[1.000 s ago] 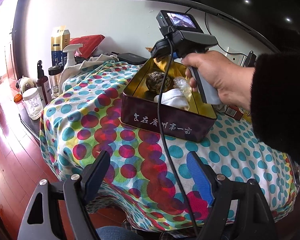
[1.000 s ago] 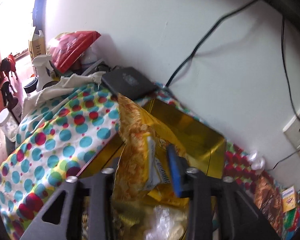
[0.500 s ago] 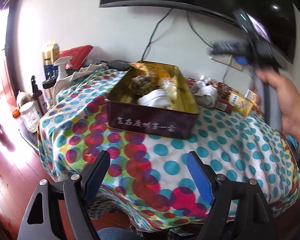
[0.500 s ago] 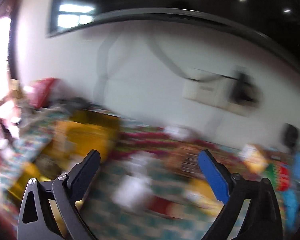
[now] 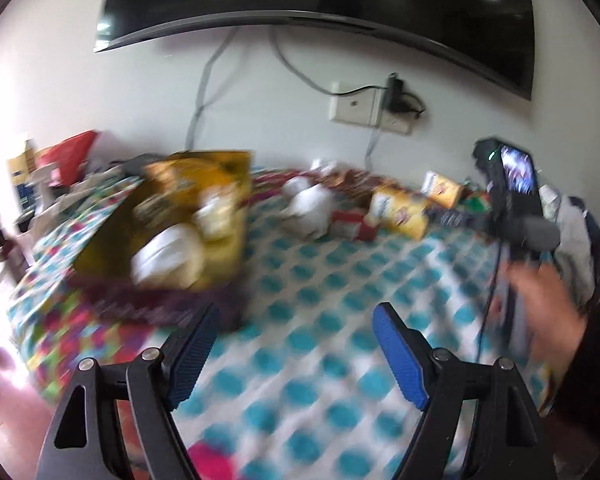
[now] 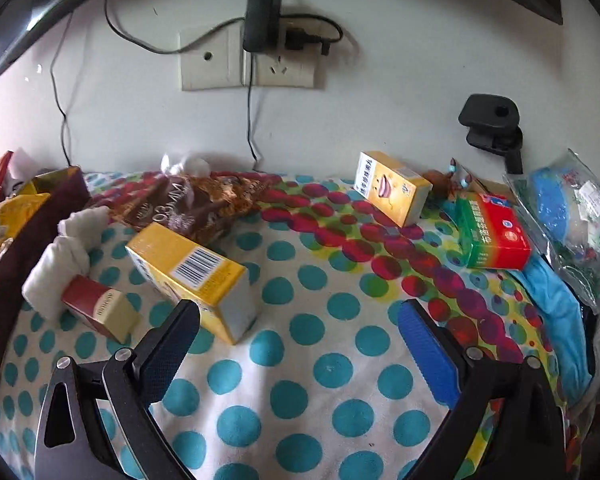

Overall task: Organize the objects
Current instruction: 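Grasp the red MARUBI box with the left gripper, then hold the red box in the left gripper while the right gripper grasps the yellow box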

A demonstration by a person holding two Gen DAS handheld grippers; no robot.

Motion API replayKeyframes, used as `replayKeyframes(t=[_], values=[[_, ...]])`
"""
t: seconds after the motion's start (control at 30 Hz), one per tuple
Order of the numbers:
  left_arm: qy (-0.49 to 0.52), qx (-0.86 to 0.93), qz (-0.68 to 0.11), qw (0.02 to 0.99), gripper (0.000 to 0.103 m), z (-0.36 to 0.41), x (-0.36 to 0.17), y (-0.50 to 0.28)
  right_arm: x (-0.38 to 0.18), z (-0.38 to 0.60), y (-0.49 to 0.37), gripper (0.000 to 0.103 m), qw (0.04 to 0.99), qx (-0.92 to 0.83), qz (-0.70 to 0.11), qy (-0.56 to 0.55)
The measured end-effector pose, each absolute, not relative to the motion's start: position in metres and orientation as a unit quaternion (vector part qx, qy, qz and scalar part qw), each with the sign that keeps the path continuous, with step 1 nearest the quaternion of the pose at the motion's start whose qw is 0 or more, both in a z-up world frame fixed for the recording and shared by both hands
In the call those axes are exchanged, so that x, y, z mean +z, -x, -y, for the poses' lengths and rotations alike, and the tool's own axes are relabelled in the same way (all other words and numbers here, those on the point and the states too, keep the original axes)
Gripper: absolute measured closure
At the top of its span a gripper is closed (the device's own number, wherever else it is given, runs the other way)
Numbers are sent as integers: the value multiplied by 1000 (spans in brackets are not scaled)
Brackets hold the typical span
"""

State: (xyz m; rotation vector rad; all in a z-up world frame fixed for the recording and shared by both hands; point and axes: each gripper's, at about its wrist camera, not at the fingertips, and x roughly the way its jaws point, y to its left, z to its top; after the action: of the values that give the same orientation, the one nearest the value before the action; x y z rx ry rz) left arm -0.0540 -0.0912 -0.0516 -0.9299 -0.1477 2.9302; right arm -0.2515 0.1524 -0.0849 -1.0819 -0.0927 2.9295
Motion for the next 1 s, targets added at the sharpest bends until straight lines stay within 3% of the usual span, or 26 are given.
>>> replayKeyframes(t=[0.43,0.77,0.8,0.83,1.0], values=[[387,917,39,84,22,15,-93,210,-94,-196,263,1,62,920,-97,374],[440,896,11,53,23,13,-111,273,-99,-188,266,1,38,917,-98,384],[442,895,13,55,27,14,-112,275,-99,-188,267,1,37,917,-100,385],[439,897,12,51,40,15,-110,274,-100,-189,266,1,36,916,-103,385],[435,898,24,60,40,21,-109,269,-101,-189,267,1,35,915,-107,387]])
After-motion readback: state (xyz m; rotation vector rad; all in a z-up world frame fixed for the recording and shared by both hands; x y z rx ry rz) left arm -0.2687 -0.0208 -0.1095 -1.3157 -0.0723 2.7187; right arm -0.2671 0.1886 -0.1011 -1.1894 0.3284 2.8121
